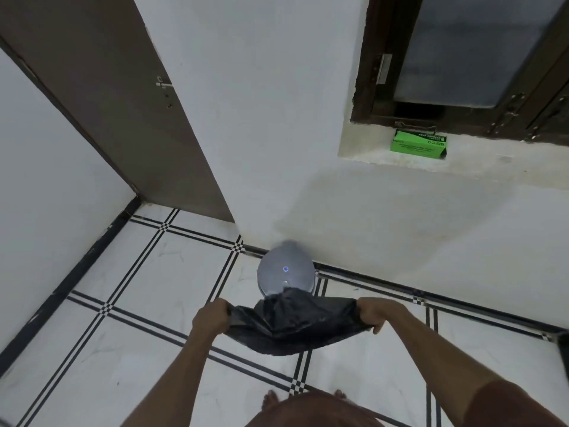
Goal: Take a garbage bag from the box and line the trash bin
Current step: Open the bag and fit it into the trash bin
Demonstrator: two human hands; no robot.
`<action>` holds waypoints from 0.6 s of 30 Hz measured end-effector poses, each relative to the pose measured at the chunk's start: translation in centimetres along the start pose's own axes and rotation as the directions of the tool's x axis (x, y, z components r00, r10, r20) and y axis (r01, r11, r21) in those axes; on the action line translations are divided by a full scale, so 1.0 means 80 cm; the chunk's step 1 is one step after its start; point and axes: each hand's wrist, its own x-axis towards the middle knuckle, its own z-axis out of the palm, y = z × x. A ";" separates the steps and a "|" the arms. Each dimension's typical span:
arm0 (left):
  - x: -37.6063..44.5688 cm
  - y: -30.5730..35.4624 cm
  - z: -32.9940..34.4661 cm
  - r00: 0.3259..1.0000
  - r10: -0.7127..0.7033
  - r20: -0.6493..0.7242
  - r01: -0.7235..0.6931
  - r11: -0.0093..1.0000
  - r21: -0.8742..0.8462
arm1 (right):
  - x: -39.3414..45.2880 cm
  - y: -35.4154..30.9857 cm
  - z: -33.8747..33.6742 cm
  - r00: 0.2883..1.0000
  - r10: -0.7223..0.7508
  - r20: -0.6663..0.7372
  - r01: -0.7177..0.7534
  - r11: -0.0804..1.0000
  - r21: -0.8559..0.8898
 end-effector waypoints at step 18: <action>0.028 0.007 -0.037 0.963 0.085 -0.256 -0.051 0.989 0.136 | 0.017 -0.085 -0.074 0.706 -0.279 -0.651 0.218 0.960 -0.176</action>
